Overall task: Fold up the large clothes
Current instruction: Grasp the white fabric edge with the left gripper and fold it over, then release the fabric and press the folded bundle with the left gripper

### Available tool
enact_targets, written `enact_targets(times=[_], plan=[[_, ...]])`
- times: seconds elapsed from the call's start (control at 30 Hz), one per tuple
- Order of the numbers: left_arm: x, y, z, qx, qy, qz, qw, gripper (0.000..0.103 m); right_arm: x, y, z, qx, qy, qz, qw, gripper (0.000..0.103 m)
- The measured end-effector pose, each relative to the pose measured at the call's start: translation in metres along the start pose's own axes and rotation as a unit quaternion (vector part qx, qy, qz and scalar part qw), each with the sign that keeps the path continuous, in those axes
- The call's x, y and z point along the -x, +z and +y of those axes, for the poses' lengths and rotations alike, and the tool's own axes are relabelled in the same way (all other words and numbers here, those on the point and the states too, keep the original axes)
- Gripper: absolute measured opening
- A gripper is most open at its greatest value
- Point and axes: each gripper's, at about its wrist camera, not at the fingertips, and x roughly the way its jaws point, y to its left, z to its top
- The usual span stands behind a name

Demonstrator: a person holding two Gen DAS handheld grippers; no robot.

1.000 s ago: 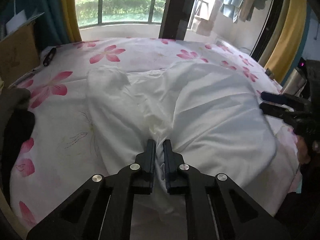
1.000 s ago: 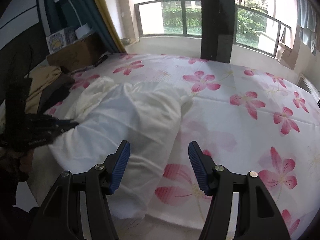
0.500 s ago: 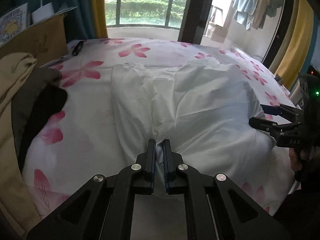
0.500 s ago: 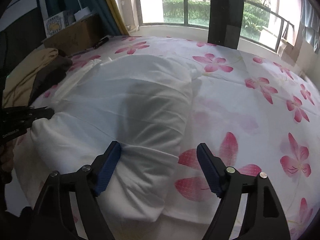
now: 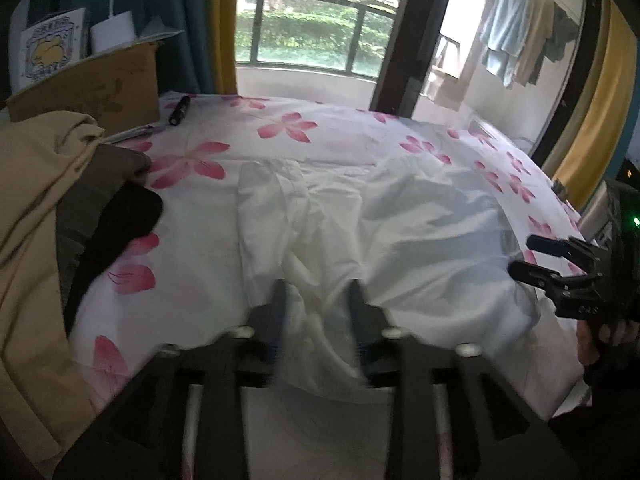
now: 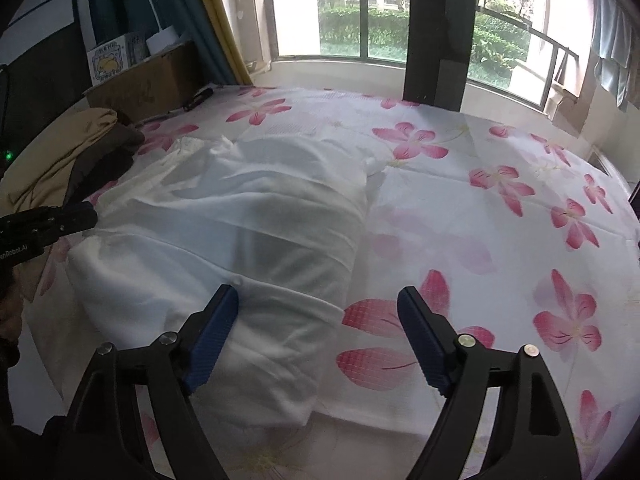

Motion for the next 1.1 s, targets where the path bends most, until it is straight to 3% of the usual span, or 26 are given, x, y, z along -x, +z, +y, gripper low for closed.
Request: enact_targets(times=[0.23,0.47,0.57,0.7,0.73,0.97,1.1], plan=[[-0.003,0.01,0.009,0.015,0.005,-0.006,0.9999,0.057,0.011,0.006,-0.012,-0.008,-0.01,-0.012,1.0,0.082],[-0.022,0.023,0.034,0.035,0.04,-0.004,0.9986,0.062,0.012,0.013,-0.026,-0.023,-0.011,-0.017,1.0,0.081],[-0.036,0.027,0.046,0.05,0.035,0.007,0.9981,0.063,0.011,0.018,-0.03,-0.033,0.003,-0.017,0.999,0.081],[-0.062,0.031,0.055,0.079,0.002,0.043,0.9959,0.063,0.01,0.029,-0.031,-0.037,0.026,-0.027,0.999,0.081],[-0.067,0.031,0.055,0.083,-0.01,0.047,0.9954,0.068,0.009,0.031,-0.031,-0.034,0.025,-0.027,0.999,0.081],[-0.082,0.04,0.042,0.086,-0.11,0.062,0.9883,0.077,-0.028,0.036,-0.04,-0.049,0.028,-0.001,0.998,0.081],[-0.086,0.042,0.034,0.088,-0.143,0.067,0.9835,0.079,-0.049,0.036,-0.036,-0.044,0.029,0.013,0.999,0.081]])
